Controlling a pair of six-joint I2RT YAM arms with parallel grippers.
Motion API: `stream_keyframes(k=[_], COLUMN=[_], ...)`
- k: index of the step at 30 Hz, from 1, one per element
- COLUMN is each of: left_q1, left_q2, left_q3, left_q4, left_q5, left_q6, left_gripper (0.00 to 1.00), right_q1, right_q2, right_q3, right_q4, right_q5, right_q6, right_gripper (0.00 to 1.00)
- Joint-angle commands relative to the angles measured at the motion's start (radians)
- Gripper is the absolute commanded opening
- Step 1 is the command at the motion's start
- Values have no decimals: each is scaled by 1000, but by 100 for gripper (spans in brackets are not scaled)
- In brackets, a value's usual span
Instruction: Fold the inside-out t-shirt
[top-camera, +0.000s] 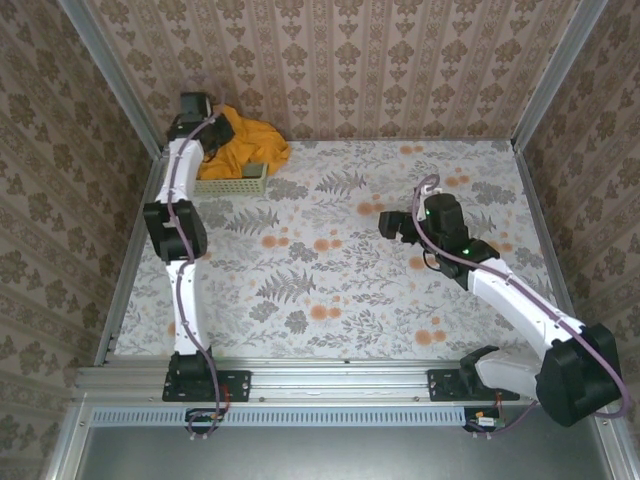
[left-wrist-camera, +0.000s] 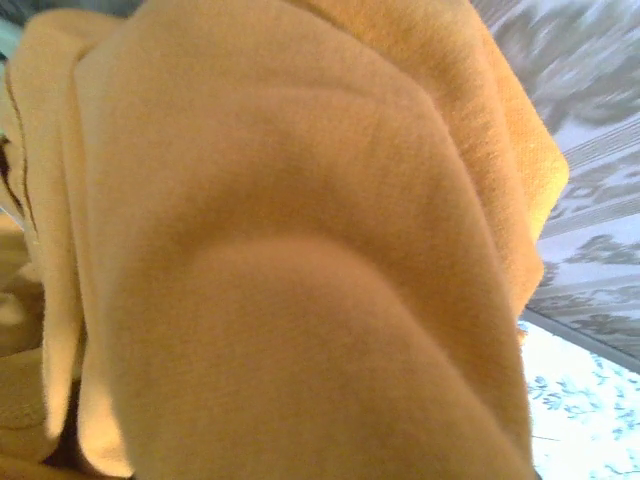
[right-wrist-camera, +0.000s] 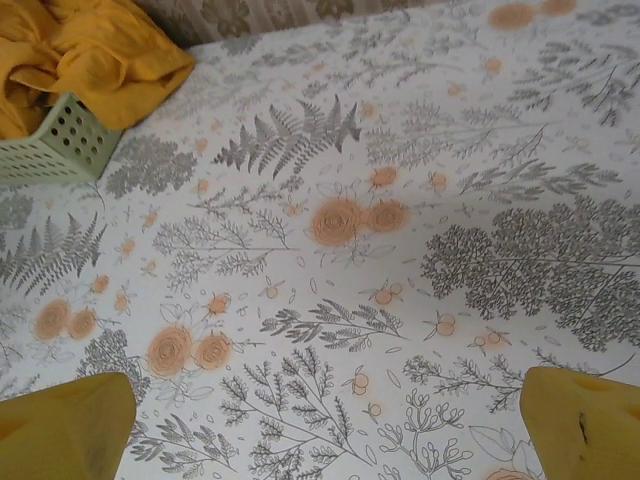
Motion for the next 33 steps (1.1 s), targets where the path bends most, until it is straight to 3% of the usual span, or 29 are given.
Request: stream_keyframes(k=[1, 6, 10, 20, 28, 33], left_q1=[3, -20, -89, -426, -750, -836], left_q2=[-196, -330, -444, -649, -744, -795], left_q3=[49, 106, 139, 140, -149, -476], left_q4=[-5, -37, -38, -50, 22, 190], left_q5=[4, -37, -68, -174, -306, -316], left_q6=[27, 70, 147, 349, 339, 160], left_gripper=[0, 0, 0, 0, 0, 0], right_q1=[9, 13, 16, 19, 20, 19], right_q2=[-45, -79, -116, -234, -329, -380], right_q3=[16, 23, 26, 11, -2, -33], right_q4=[-51, -82, -116, -191, -265, -284], right_q5=[36, 16, 20, 86, 161, 202], right_q6=[7, 25, 36, 56, 62, 81], right_gripper=[100, 100, 100, 100, 100, 100])
